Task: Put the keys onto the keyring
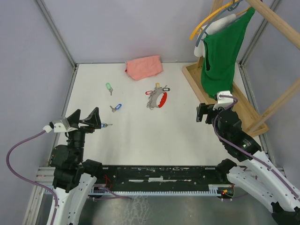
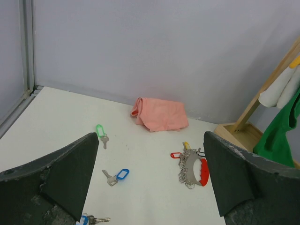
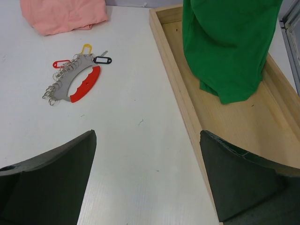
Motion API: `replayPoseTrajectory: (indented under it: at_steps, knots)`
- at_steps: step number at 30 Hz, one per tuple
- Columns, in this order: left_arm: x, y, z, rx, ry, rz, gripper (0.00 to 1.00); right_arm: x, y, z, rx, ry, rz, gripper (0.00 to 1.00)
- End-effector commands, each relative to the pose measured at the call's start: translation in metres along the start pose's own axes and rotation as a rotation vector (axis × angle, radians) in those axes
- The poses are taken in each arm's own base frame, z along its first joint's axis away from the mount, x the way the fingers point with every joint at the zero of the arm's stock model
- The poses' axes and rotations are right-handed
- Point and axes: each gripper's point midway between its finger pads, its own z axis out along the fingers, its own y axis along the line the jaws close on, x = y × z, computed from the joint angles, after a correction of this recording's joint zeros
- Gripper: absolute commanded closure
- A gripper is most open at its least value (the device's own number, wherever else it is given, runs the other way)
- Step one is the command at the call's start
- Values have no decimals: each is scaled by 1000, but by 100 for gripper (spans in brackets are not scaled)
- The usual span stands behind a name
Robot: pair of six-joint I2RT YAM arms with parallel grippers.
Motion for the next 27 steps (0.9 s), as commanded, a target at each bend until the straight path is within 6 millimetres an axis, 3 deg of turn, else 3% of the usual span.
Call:
replayPoseTrajectory:
  at_steps: [1,8,12,19,27]
  knots:
    - [-10,-2,2,11,-38,21,1,-12,3,3,-5,-33,25,0]
    - [-9,-5,2,29,-33,23,1,-6,8,12,-2,-3,27,0]
    - [-8,-8,2,44,-28,25,1,3,22,24,-43,33,20,0]
    - [-5,-12,3,71,-11,32,1,25,60,67,-122,115,15,0]
    - [2,-18,4,108,14,45,1,45,97,133,-129,141,51,0]
